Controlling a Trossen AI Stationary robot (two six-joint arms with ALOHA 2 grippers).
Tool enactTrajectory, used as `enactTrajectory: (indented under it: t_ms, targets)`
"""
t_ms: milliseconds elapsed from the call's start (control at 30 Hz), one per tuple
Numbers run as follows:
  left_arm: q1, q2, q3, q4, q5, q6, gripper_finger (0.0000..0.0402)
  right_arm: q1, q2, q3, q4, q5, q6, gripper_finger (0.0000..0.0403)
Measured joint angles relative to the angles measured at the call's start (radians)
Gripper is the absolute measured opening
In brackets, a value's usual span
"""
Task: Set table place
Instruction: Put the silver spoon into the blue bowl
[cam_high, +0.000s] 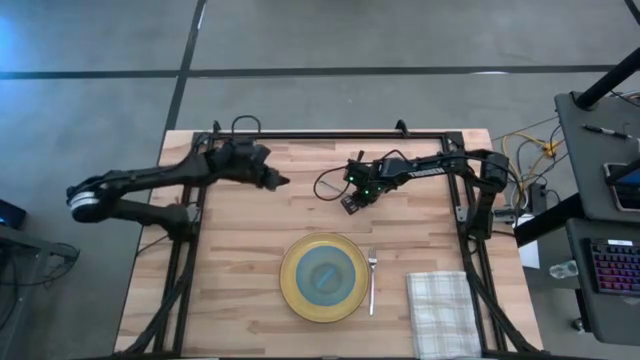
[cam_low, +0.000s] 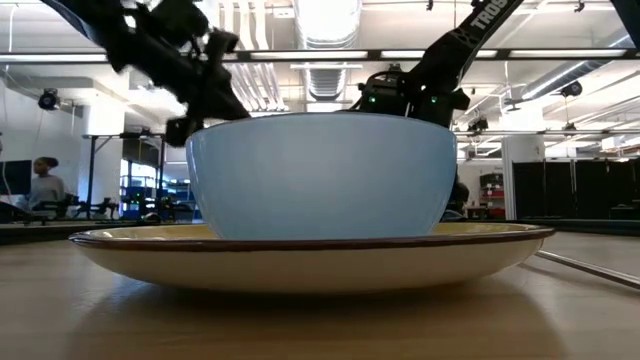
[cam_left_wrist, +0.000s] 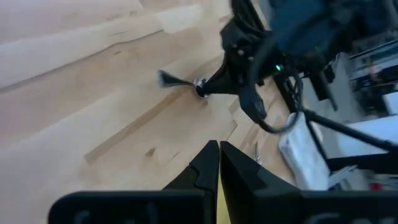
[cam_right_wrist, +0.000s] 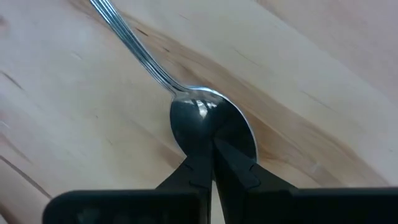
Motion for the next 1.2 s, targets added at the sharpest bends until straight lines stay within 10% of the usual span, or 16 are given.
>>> enactTrajectory:
  t_ms: [367, 833, 1200]
  targets:
    - [0.134, 0.342, -0.055, 0.406, 0.318, -0.154, 0.0008, 0.000, 0.001, -0.001, 0.030, -0.054, -0.009, 0.0008]
    - [0.145, 0.580, -0.030, 0.633, 0.324, -0.279, 0.0155, 0.000, -0.001, 0.003, 0.032, -0.065, -0.010, 0.0008]
    - [0.143, 0.661, -0.013, 0.682, 0.328, -0.292, 0.0169, 0.000, -0.001, 0.003, 0.033, -0.073, -0.018, 0.0008]
